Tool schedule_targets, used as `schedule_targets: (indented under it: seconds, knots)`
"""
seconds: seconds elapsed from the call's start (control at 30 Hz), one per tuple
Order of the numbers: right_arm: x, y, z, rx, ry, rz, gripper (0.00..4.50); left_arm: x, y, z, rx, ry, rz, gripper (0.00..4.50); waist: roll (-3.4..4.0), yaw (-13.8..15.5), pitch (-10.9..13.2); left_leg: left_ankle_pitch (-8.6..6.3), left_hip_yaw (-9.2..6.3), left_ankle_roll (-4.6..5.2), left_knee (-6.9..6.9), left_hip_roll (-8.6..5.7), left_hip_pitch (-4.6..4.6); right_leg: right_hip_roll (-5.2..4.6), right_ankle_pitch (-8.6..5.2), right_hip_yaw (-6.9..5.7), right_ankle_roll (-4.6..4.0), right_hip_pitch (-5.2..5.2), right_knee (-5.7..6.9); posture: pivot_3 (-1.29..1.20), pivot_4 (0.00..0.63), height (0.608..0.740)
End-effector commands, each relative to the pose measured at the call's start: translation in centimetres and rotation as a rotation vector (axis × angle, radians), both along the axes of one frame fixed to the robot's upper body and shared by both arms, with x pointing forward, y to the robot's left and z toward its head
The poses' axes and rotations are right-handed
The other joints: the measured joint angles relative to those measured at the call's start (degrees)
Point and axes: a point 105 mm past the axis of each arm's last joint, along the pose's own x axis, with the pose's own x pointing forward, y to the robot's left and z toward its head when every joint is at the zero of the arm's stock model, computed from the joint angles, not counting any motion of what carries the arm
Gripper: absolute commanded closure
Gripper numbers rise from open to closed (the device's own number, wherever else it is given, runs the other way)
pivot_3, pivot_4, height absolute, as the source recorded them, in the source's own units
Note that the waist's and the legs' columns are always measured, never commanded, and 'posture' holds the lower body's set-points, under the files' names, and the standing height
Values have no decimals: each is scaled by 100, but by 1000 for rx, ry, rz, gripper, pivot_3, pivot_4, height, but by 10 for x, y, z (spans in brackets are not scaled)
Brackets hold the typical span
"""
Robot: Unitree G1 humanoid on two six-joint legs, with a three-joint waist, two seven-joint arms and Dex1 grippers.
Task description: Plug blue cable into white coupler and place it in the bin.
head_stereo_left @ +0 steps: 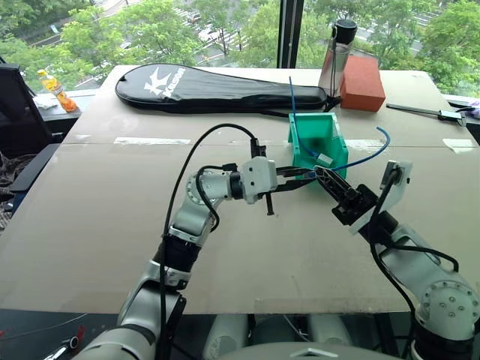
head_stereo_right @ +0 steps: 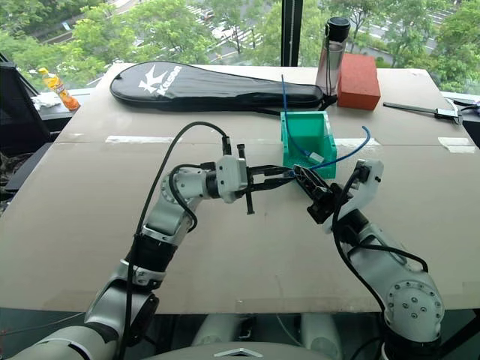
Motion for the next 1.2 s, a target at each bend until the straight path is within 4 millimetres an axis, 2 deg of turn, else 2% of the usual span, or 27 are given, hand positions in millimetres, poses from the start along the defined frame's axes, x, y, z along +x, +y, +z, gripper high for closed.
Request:
schedule_targets:
  seconds: [0.03, 0.07, 0.13, 0.17, 0.23, 0.37, 0.5, 0.6, 0.7, 0.77, 0.93, 1.2]
  knots:
    - [-3, 2, 10, 37, -39, 30, 4407, -6, 1, 12, -29, -47, -7, 4500, 0, 2, 0, 0, 0, 0, 0, 0, 0, 0, 0, 0, 0, 0, 0, 0, 150, 740]
    - [-3, 2, 12, 44, -43, 32, 4407, -7, 3, 13, -33, -34, -7, 4500, 0, 0, 0, 0, -1, 0, 0, 0, 0, 0, 0, 0, 0, 0, 0, 0, 150, 740]
    - [-3, 1, 14, 54, -52, 40, 4500, -9, 9, 13, -44, 11, 0, 3524, 0, -4, 0, 0, 0, 0, 0, 2, 1, 0, 0, 0, 0, 0, 1, 0, 150, 740]
    - [-2, 1, 15, 56, -56, 46, 4500, -9, 13, 13, -51, 33, 9, 3222, 0, -13, 0, 0, -1, 0, 0, 2, 1, 0, 0, 0, 0, 0, 1, 0, 150, 740]
    - [-2, 2, 17, 59, -63, 59, 4500, -5, 26, 15, -70, 51, 73, 2238, 0, -28, 0, 0, 0, 0, 0, 4, 2, 0, 0, 1, -1, 0, 1, 0, 150, 740]
    - [1, 2, 17, 64, -67, 88, 4500, 4, 69, 10, -82, 154, 260, 151, 1, -96, 1, 0, -2, 0, -3, 8, 3, 3, 0, -1, -1, -1, 2, 0, 150, 740]
    - [5, 7, 16, 70, -67, 131, 4500, 10, 127, 4, -122, 249, 499, 62, 1, -148, 2, 0, -1, 0, -3, 10, 3, 1, 0, 0, -1, -2, 1, 0, 150, 740]
    - [8, 13, 14, 79, -64, 175, 4500, 6, 167, -3, -134, 298, 644, 62, 1, -152, 3, 0, 0, 0, -6, 12, 5, 0, -1, 0, -1, -4, 1, 0, 150, 740]
    - [10, 19, 11, 74, -62, 213, 4500, 1, 191, -11, -128, 347, 717, 62, 1, -107, 3, 0, -2, 0, -8, 13, 2, -2, -2, -4, -2, -7, 1, 0, 150, 740]
    - [12, 25, 9, 60, -63, 250, 4500, -2, 209, -24, -107, 394, 778, 62, 0, -104, 3, 0, 0, -1, -8, 10, 1, -6, -5, -3, -9, -7, 0, 0, 150, 740]
    - [16, 32, 8, 57, -67, 303, 4500, -2, 221, -50, -39, 436, 800, 62, 0, -90, 3, 0, 4, -1, -8, 10, 2, -10, -13, -3, -23, -7, -1, 0, 150, 740]
    - [15, 31, 8, 47, -72, 311, 4500, 16, 217, -67, 8, 429, 802, 62, -2, -80, 3, 0, 5, -1, -9, 10, 0, -13, -10, -3, -20, -9, -1, 0, 150, 740]
